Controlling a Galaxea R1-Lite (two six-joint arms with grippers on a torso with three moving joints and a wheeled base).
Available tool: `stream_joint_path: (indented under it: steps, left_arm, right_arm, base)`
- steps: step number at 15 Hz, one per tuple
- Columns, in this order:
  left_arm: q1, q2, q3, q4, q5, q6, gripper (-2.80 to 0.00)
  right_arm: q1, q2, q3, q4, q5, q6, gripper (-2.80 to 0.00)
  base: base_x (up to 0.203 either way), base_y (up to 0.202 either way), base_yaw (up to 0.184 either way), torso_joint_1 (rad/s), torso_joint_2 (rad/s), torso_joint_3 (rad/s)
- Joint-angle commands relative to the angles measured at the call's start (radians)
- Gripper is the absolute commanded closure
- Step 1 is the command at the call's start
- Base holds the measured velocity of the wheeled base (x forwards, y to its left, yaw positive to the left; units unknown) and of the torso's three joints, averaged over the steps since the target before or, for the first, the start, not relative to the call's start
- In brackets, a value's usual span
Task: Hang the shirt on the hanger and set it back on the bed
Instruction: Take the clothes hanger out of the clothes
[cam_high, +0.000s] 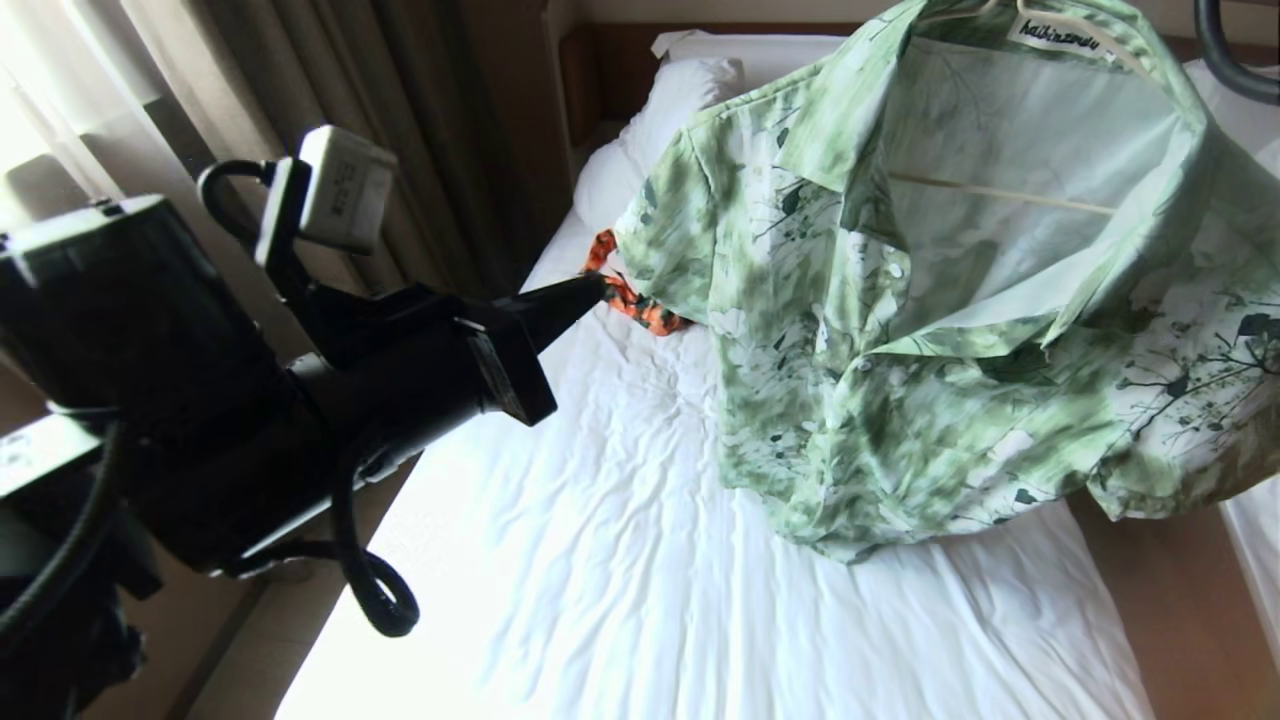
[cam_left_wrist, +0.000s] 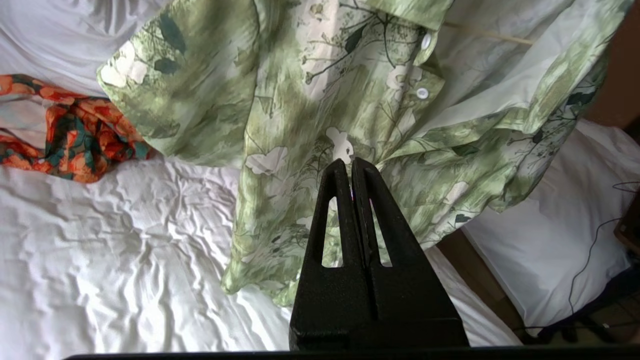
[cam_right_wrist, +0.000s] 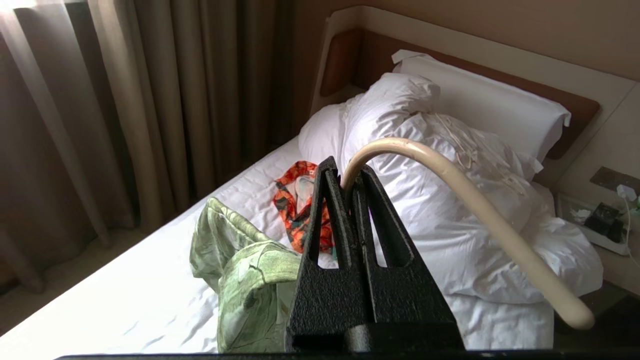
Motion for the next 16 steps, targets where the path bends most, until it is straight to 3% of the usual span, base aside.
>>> stream_joint_path:
  steps: [1,7,14,16]
  left_arm:
    - [0.001,0.056,0.0,-0.014,0.001,0.0,0.0]
    - [0.017,0.083,-0.02,-0.038,0.039,-0.001,0.0]
    - [0.178,0.106,-0.075,-0.04,0.026,-0.01,0.0]
    - [0.179,0.106,-0.077,-0.04,0.024,-0.011,0.0]
  right_arm:
    - [0.005,-0.003,0.001,0.001,0.0,0.0,0.0]
    - [0.054,-0.017,0.0,0.055,0.002,0.02,0.0]
    - [0.034,-0.021,-0.013,0.046,0.016,0.016,0.0]
    - [0.032,-0.019,-0.012,0.046,0.015,0.016,0.0]
  base:
    - [0.0,0.0,0.0,0.0,0.0,0.0]
    - [0.0,0.0,0.0,0.0,0.0,0.0]
    - [0.0,0.0,0.0,0.0,0.0,0.0]
    - [0.0,0.0,0.0,0.0,0.0,0.0]
